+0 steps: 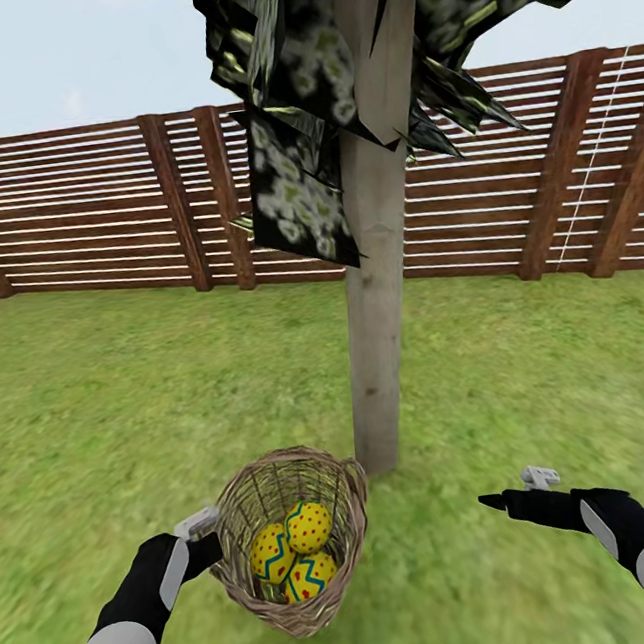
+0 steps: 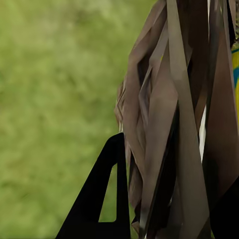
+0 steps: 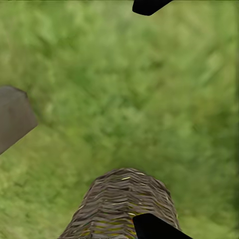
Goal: Take the three Easter eggs out of the wicker basket on the lawn in the garden, then place them on the lawn next to a single tree (choose any tree) so that all three eggs are next to the same tree and none are left in the basket.
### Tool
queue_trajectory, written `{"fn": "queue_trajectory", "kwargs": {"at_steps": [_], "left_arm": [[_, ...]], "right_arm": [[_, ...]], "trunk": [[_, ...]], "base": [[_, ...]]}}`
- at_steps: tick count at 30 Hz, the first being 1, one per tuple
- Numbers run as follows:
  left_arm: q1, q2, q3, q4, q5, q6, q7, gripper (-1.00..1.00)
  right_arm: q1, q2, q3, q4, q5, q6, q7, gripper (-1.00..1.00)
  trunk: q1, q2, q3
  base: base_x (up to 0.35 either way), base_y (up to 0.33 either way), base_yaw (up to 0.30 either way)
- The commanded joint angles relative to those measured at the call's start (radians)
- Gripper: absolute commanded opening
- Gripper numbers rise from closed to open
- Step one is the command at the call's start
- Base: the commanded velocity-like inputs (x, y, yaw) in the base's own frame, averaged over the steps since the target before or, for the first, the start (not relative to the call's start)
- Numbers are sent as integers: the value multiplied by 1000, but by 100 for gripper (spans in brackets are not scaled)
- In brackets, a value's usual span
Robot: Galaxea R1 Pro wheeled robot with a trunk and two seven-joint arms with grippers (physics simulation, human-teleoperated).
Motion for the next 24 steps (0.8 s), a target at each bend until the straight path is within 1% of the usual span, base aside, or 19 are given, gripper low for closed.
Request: {"fn": "queue_trajectory", "kwargs": {"at_steps": [1,24], "left_arm": [[-1,0,1,-2,17,5,6,-100],[-1,0,1,-2,17,5,6,-100]], "right_arm": [[-1,0,-9,-2,9,7,7,100],[-1,2,-9,0,9,7,5,100]], "trunk": [[4,-8,-4],[92,-169,-76]], "base": [[0,0,0],[0,0,0]]}}
